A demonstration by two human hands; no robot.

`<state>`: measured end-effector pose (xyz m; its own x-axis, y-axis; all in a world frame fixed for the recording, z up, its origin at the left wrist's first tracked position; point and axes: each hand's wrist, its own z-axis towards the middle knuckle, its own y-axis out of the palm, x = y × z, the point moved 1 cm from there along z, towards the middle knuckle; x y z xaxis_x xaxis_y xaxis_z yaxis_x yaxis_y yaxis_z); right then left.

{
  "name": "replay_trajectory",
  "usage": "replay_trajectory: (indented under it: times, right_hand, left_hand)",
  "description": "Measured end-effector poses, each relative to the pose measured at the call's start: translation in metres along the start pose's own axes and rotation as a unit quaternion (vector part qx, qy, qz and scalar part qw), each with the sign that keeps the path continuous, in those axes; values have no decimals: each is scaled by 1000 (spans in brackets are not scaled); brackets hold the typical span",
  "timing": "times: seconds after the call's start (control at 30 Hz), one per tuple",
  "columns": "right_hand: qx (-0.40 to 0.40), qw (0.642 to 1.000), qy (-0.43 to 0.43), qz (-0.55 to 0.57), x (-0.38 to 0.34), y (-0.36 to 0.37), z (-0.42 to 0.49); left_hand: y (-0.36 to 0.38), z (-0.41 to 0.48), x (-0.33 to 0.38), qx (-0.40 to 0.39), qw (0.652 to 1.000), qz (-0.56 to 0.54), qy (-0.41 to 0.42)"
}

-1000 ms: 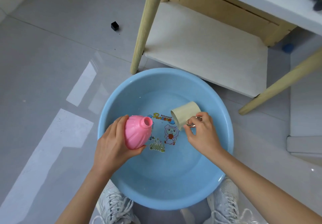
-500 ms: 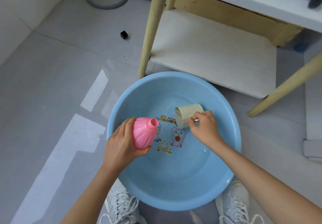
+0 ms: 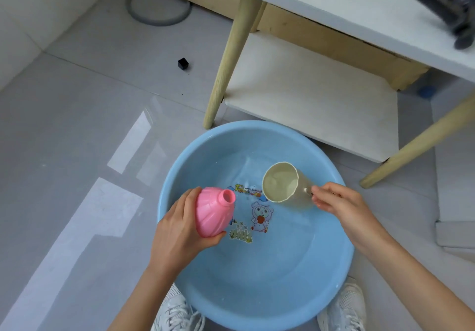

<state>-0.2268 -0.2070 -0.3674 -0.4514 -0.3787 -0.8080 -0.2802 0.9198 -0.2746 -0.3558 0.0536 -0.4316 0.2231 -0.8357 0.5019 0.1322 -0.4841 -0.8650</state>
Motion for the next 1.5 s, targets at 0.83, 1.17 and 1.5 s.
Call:
replay_trajectory:
  times: [0.83,1.17,1.5]
  right_hand:
    - [-123,986,-112,17,-38,38,-29]
    - [-133,976,-170,-25,-49,40,-37]
    - [-120,965,-216,-84,-51,42,-35]
  left_hand:
    - [-2,-1,-2,-5,1000,-29,-3]
    - [-1,-2,-3,-2,999,-30,-10]
    - [0,-2,-3,-3,999,-34,-12]
